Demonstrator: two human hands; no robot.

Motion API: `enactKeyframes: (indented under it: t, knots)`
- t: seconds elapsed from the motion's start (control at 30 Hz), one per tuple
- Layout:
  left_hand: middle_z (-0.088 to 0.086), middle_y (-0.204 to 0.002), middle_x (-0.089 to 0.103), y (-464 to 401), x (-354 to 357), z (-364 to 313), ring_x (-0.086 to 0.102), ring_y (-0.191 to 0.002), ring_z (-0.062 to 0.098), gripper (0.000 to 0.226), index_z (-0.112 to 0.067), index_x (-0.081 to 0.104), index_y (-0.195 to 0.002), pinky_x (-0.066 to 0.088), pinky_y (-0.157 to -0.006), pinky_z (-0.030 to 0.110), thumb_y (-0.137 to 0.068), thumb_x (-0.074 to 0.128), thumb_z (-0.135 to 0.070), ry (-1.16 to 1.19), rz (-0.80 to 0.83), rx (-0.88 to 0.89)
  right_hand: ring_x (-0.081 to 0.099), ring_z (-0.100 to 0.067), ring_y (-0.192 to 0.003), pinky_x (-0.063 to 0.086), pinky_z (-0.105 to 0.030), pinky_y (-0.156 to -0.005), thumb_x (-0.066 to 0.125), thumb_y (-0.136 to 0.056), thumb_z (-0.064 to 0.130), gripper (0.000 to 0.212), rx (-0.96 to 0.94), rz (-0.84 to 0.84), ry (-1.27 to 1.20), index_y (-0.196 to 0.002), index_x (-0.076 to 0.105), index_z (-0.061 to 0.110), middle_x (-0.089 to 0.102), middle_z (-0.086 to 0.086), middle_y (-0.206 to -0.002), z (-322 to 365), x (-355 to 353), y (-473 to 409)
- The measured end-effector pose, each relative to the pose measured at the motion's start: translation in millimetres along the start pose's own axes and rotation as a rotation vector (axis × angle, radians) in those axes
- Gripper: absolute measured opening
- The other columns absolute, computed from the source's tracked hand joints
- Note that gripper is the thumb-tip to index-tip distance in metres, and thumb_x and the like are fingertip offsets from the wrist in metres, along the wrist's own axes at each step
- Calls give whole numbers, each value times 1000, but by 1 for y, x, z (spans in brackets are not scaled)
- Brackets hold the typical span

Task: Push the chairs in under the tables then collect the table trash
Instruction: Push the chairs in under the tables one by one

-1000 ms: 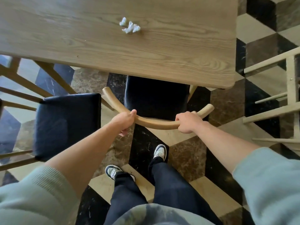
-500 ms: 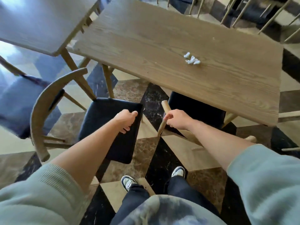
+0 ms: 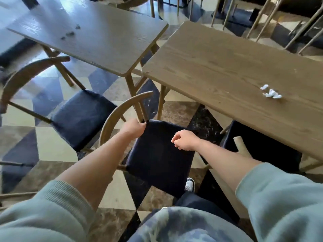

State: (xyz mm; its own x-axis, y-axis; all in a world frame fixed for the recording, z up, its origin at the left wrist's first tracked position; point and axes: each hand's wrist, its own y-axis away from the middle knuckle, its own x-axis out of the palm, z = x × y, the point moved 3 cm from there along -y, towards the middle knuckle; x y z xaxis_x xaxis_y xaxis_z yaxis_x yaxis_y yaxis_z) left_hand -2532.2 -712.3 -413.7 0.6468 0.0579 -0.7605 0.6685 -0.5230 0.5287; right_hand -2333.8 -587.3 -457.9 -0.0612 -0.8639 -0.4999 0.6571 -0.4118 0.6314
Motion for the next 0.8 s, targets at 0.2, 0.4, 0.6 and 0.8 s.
enactKeyframes:
  t: [0.2, 0.4, 0.6, 0.8]
  knots:
    - [23, -132, 55, -34, -65, 70, 50, -125, 42, 44, -13, 55, -136, 46, -105, 52, -98, 55, -34, -109, -100, -146, 71, -19, -76, 60, -39, -80, 56, -84, 23, 19, -74, 135, -11, -82, 73, 18, 74, 0, -80, 81, 65, -67]
    - [19, -129, 57, -136, -80, 101, 61, -113, 38, 55, -15, 50, -143, 54, -97, 50, -94, 65, -33, -79, 12, -7, 59, -26, -121, 45, -37, -98, 58, -85, 67, 62, -4, 306, 0, -125, 65, 19, 67, -2, -126, 145, 144, -129]
    - [10, -105, 65, -231, -54, 85, 64, -100, 32, 42, -7, 57, -123, 49, -82, 37, -96, 65, -37, -35, 163, 176, 55, -29, -123, 45, -38, -92, 65, -55, 86, 113, 279, 341, -304, -142, 44, 17, 55, -7, -138, 193, 254, -158]
    - [9, -90, 64, -248, -46, 96, 62, -85, 30, 25, -10, 57, -106, 46, -71, 38, -100, 55, -34, -104, 235, 315, 60, -26, -87, 54, -40, -78, 68, -69, 48, 53, 379, 380, -266, -110, 52, 19, 58, -2, -98, 203, 268, -165]
